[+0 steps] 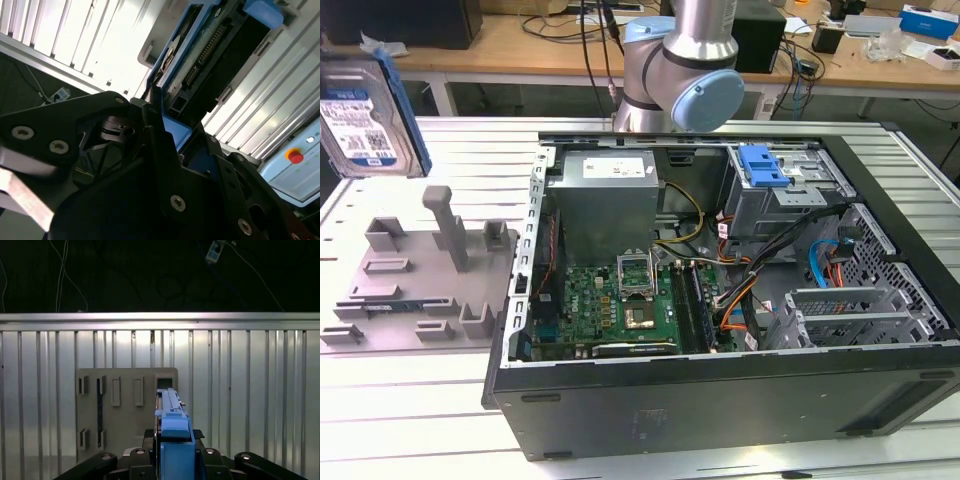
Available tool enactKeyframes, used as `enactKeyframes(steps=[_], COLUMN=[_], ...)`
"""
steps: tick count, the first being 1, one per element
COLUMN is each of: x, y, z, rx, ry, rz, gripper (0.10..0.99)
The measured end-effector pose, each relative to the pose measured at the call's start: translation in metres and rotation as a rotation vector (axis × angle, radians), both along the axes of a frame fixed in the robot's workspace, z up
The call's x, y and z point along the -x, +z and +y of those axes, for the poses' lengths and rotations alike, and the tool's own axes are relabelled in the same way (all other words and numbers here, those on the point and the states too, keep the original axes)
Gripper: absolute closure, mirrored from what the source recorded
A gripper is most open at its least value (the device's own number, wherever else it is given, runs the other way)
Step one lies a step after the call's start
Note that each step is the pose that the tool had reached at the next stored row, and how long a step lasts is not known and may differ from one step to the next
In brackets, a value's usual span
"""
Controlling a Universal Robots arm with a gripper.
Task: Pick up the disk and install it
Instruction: 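Pick up the disk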
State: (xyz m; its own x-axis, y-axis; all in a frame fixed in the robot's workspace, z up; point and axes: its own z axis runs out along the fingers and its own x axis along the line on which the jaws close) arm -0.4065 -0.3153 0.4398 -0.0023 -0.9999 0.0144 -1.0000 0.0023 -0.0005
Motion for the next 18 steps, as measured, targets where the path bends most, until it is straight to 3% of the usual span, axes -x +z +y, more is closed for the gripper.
enactKeyframes(steps=[1,7,9,12,15,18], x=[0.0,0.0001,-0.0001,0.0,0.0,0.0], y=[0.0089,0.0348,0.0506,0.0634,0.0716,0.0731], z=[0.0,-0.0003,-0.0007,-0.0011,-0.0017,-0.0021], rx=[0.0,0.0,0.0,0.0,-0.001,-0.002], ry=[0.0,0.0,0.0,0.0,0.0,0.0], rz=[0.0001,-0.0001,0.0002,0.0001,0.0,0.0], gripper=[0.722,0.722,0.722,0.722,0.722,0.722])
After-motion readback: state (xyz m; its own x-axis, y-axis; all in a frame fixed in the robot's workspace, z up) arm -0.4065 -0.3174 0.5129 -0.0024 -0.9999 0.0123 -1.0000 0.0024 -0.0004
